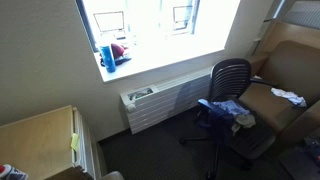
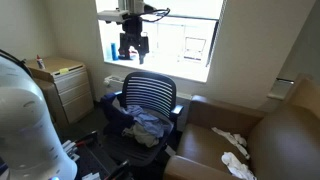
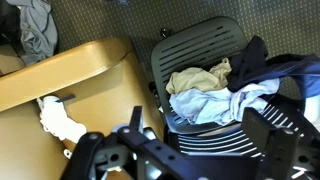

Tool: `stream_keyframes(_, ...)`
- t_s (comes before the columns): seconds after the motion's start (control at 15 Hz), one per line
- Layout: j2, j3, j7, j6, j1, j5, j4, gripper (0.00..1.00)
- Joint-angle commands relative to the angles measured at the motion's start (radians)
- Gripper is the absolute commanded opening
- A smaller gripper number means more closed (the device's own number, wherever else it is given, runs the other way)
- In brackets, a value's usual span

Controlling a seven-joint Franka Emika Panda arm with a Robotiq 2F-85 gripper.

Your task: Move the t-shirt from the armrest to the seat of the chair

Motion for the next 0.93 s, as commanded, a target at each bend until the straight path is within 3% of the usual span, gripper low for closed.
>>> stream_keyframes(0.0, 0.0, 0.0, 0.0, -0.003, 0.0, 0.0, 0.002, 1.0)
stream_keyframes(0.6, 0.0, 0.0, 0.0, -0.003, 0.0, 0.0, 0.002, 1.0)
stream_keyframes(0.73, 0.038, -0.048, -0.012, 0.006, -0.005, 0.058, -0.005, 1.0)
stream_keyframes(0.87, 0.099, -0.069, -0.043, 0.06, 0.015, 0.121, -0.097, 1.0)
